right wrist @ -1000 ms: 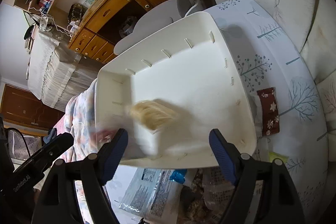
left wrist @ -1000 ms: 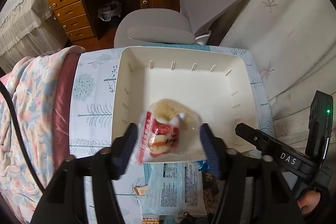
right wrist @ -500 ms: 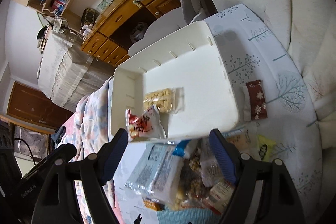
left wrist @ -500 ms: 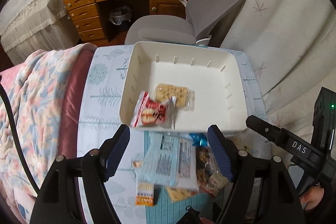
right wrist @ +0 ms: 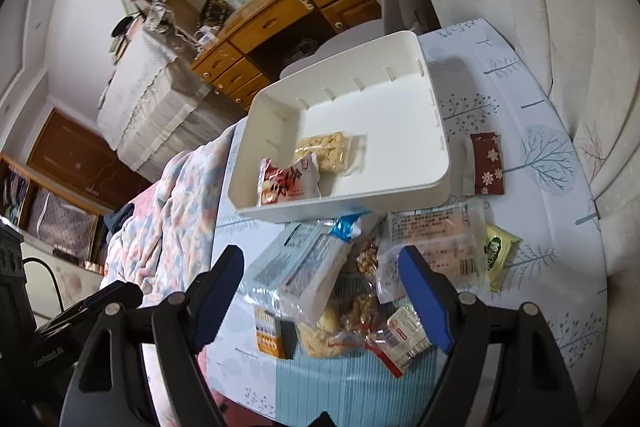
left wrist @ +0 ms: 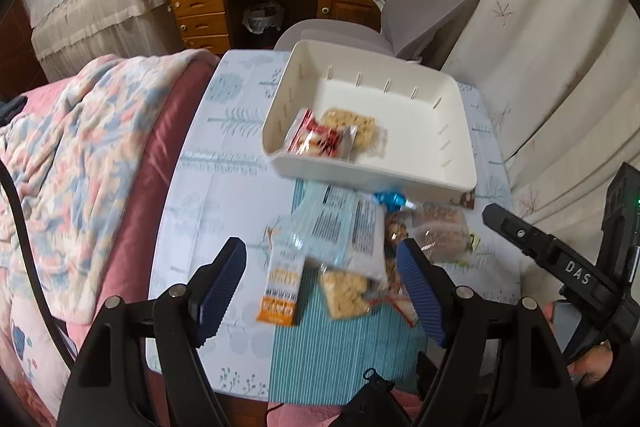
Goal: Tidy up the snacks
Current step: 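Withdraw both tools from the tray back toward the snack pile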
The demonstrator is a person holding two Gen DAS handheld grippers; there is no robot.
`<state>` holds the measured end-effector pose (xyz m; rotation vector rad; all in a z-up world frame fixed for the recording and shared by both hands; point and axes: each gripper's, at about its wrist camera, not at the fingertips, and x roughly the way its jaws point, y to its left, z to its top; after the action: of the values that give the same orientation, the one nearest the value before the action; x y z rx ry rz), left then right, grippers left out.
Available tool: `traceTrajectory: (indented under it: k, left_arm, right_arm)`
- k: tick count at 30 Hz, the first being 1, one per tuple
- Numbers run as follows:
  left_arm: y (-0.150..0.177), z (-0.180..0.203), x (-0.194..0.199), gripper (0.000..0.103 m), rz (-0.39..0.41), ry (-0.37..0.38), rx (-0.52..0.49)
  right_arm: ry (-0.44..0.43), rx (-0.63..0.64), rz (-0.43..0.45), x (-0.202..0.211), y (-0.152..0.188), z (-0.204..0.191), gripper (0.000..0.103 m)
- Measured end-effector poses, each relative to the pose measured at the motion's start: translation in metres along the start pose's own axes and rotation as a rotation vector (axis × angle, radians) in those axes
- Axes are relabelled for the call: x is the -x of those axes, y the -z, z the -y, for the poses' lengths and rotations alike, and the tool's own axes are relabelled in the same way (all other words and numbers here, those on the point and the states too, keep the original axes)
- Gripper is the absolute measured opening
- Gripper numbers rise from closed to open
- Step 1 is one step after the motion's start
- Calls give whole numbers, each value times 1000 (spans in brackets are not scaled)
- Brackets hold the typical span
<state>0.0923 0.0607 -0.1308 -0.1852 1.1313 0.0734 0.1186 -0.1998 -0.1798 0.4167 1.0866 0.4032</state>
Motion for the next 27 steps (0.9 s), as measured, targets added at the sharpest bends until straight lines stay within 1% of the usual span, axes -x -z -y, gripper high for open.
traceTrajectory:
  k: [7,10,13,16,19,20,25,27]
  left_arm:
    - [34,-14,-18,77,-42,18,-5]
    - [42,-20,-35,77,-93,23,-21]
    - [45,-27,-56,77,-154,29,-47]
    - [47,-33,-74,77,-203,46,-94]
    - [46,-37,-90,77,-249,61,-137]
    - [45,-39,-96,77,-267,67,-151]
    - [41,-47,-129,77,-350,84,-219]
    - [40,-48,-138,77,-363,81,-248]
  right_arm:
    - [-8,100,41,1,27,-8,80]
    - [20,136,55,-5,42,-12,80]
    - [52,133,56,-13,55,-12,80]
    - [98,123,71,-19,65,-12,80]
    - [163,136,99,-23,76,-14,80]
    - [195,131,101,-25,81,-15,80]
    - [284,99,110,-34,100,-14,80]
    - [331,109,113,-38,108,-15,80]
